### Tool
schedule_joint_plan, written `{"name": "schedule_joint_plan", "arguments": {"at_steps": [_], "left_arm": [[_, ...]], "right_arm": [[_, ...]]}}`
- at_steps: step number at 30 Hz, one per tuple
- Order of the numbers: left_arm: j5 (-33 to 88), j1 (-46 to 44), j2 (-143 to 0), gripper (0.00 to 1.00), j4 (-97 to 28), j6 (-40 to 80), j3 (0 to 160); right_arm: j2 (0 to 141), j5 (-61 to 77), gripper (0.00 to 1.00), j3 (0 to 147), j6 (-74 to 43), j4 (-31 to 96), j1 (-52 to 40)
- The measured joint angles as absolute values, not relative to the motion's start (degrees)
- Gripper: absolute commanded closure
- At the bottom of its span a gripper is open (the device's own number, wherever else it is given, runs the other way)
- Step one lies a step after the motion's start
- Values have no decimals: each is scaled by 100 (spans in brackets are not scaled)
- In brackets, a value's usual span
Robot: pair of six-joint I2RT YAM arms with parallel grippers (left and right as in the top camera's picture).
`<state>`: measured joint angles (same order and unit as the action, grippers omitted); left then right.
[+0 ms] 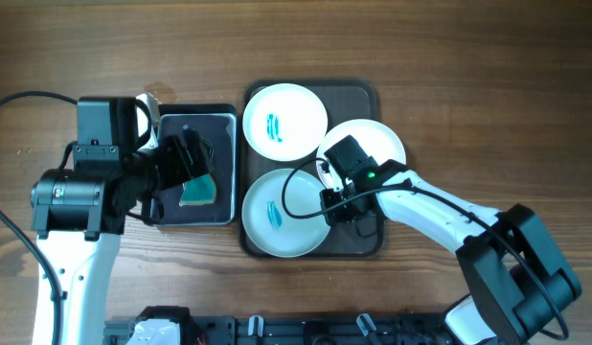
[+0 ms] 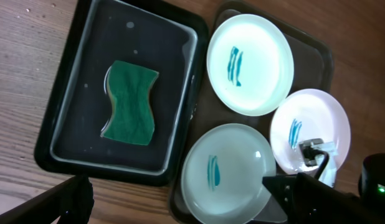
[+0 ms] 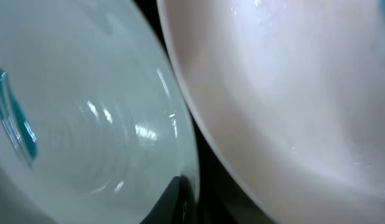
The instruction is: Clean dirty plates on tray and stack at the side
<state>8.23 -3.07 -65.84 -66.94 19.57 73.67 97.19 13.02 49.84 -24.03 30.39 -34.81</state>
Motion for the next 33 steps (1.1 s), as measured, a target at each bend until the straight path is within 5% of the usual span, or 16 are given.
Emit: {"name": "schedule_joint_plan", "arguments": {"at_steps": [5, 12, 16, 19, 24, 30, 32, 33], "left_arm": [[668, -307, -6611, 1, -6685, 1957, 7129], [412, -307, -7131, 28, -6101, 2327, 6136], [268, -307, -7669, 30, -5054, 2477, 5406], [89, -307, -8243, 45, -4488, 2512, 5148], [-14, -309, -9279, 96, -3940, 2467, 5107], [-8, -333, -9609, 91, -4029, 2432, 5245], [-8, -333, -9607, 66, -4228, 2438, 5330], [-12, -333, -9601, 40, -4359, 2397, 5367]], "right_arm": [[9708, 998, 96, 5004, -2766, 2987, -3485], [9701, 808, 96, 5006, -2895, 2899, -3496], [9697, 720, 96, 5006, -2888, 2829, -3509], [9697, 694, 96, 5006, -2886, 2814, -3509], [9697, 690, 96, 5006, -2886, 2812, -3509], [9697, 681, 96, 5006, -2886, 2812, -3509], [9697, 681, 96, 5006, -2886, 2812, -3509], [9697, 679, 96, 5006, -2886, 2814, -3509]]}}
